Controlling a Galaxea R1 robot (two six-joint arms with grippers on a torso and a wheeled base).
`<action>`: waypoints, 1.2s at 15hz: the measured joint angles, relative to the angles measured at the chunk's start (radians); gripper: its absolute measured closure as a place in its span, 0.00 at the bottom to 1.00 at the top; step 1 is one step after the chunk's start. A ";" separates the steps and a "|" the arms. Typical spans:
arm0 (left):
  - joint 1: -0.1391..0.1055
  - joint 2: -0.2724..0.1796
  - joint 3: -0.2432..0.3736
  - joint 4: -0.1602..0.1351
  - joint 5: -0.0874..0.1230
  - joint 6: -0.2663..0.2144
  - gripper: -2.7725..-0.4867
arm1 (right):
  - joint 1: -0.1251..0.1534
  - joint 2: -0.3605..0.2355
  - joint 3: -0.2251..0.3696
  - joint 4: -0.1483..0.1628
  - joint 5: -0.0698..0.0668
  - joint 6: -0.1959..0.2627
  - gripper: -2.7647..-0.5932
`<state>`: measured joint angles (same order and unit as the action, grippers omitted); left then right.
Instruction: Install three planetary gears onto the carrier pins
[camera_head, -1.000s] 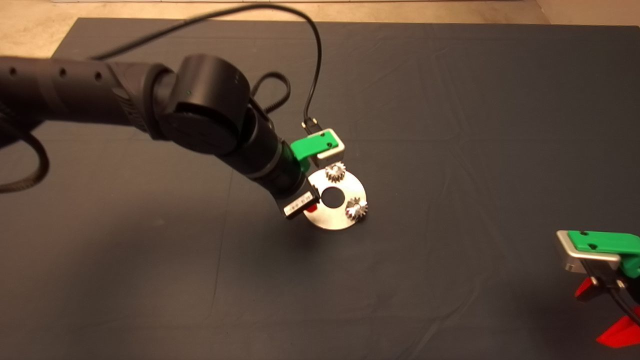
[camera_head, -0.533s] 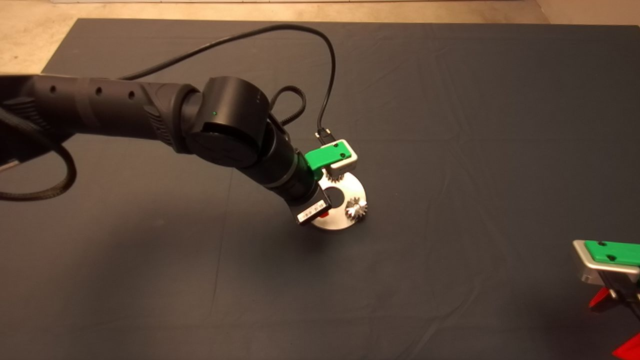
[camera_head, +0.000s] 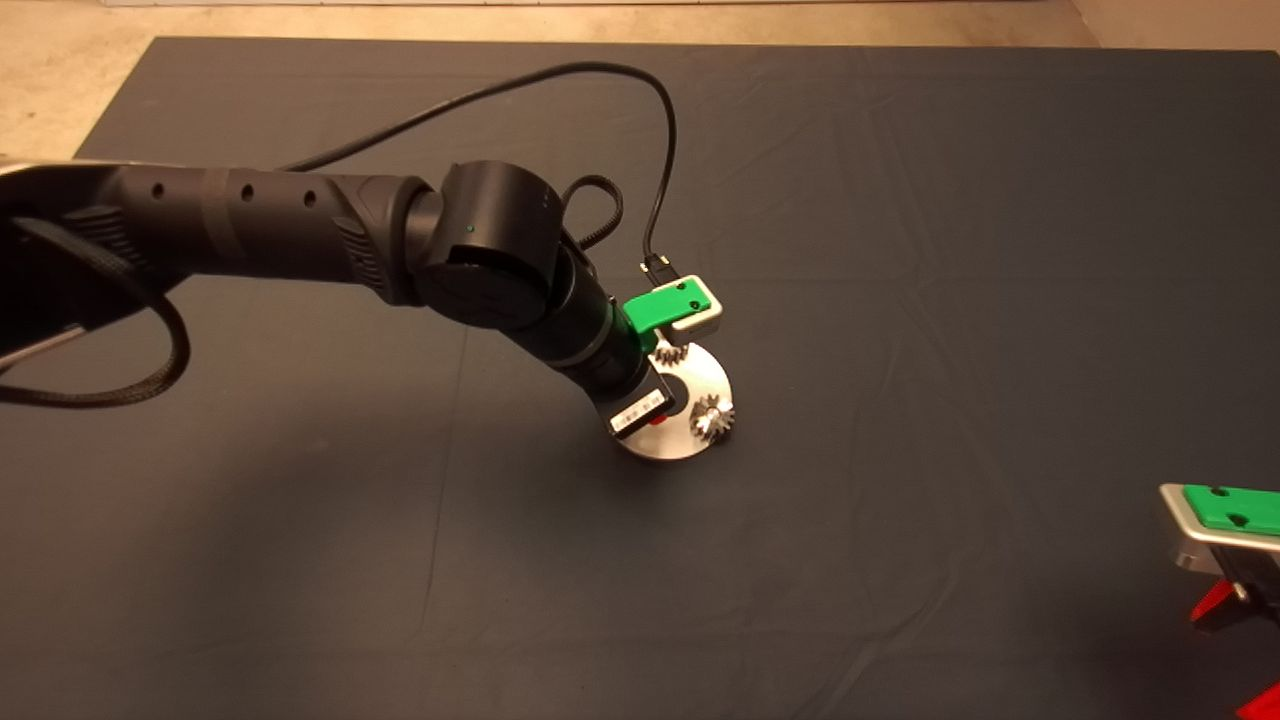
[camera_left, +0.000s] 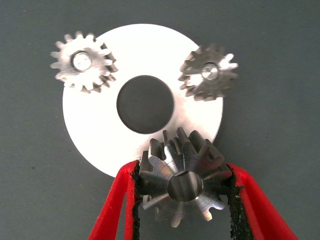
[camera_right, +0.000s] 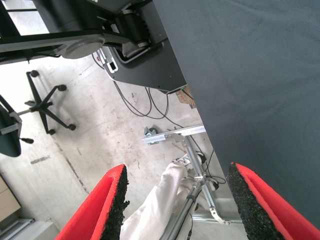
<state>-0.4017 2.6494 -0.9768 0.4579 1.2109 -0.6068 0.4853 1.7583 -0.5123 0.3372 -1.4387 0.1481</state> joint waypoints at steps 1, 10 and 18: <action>0.000 0.004 -0.015 0.000 0.000 0.015 0.83 | 0.000 -0.001 0.011 0.000 0.000 0.000 0.59; 0.028 0.007 -0.034 0.006 0.001 0.041 0.84 | 0.000 -0.024 0.014 0.000 0.003 0.000 0.59; 0.028 0.008 -0.034 0.007 0.015 0.052 0.84 | 0.000 -0.044 0.030 0.000 0.004 0.000 0.59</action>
<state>-0.3738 2.6570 -1.0111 0.4646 1.2257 -0.5551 0.4857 1.7141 -0.4823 0.3376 -1.4348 0.1481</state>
